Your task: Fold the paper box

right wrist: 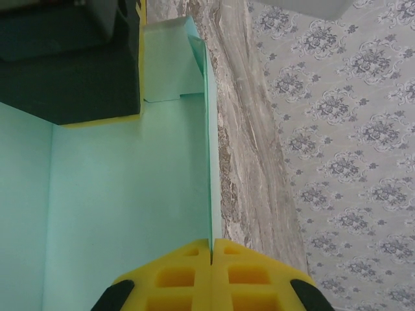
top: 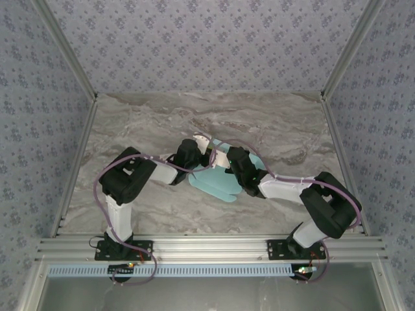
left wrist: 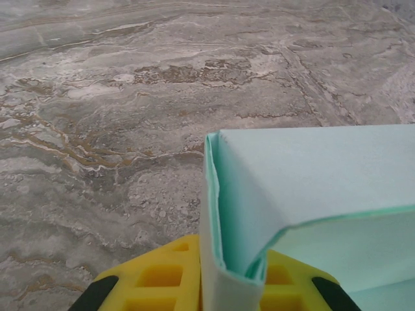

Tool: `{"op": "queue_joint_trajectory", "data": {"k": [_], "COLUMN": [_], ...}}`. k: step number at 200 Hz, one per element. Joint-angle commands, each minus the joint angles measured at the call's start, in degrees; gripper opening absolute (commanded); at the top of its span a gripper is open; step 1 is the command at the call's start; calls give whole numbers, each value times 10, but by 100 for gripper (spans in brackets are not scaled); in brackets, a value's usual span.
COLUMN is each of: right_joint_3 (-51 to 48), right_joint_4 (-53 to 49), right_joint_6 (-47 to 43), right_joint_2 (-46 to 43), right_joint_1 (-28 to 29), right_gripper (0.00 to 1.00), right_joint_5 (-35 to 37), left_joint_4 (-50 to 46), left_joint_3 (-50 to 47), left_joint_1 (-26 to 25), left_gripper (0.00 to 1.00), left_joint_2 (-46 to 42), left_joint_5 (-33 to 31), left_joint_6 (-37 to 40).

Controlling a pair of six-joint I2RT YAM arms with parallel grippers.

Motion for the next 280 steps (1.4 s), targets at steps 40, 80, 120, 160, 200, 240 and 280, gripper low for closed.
{"op": "queue_joint_trajectory", "data": {"k": [40, 80, 120, 160, 200, 240, 280], "right_joint_3": [-3, -4, -4, -1, -4, 0, 7], "right_joint_4": [-54, -53, -52, -59, -63, -71, -80], "right_joint_6": [25, 29, 32, 41, 45, 45, 47], "right_joint_2": [-1, 2, 0, -3, -4, -5, -4], "right_joint_1": [22, 27, 26, 28, 27, 19, 13], "right_gripper": [0, 0, 0, 0, 0, 0, 0], "right_joint_5": [-7, -2, 7, 9, 14, 21, 26], "left_joint_4": [-17, -40, -43, -90, -43, -18, -27], "left_joint_3": [12, 20, 16, 32, 15, 5, -9], "left_joint_1": [1, -7, -6, -7, -7, 6, 12], "left_gripper": [5, 0, 0, 0, 0, 9, 29], "left_joint_2": [12, 20, 12, 18, 22, 7, -16], "left_joint_5": [-227, -279, -290, -341, -322, -204, -130], "left_joint_6": [-65, -93, -81, -110, -111, -77, -54]}}
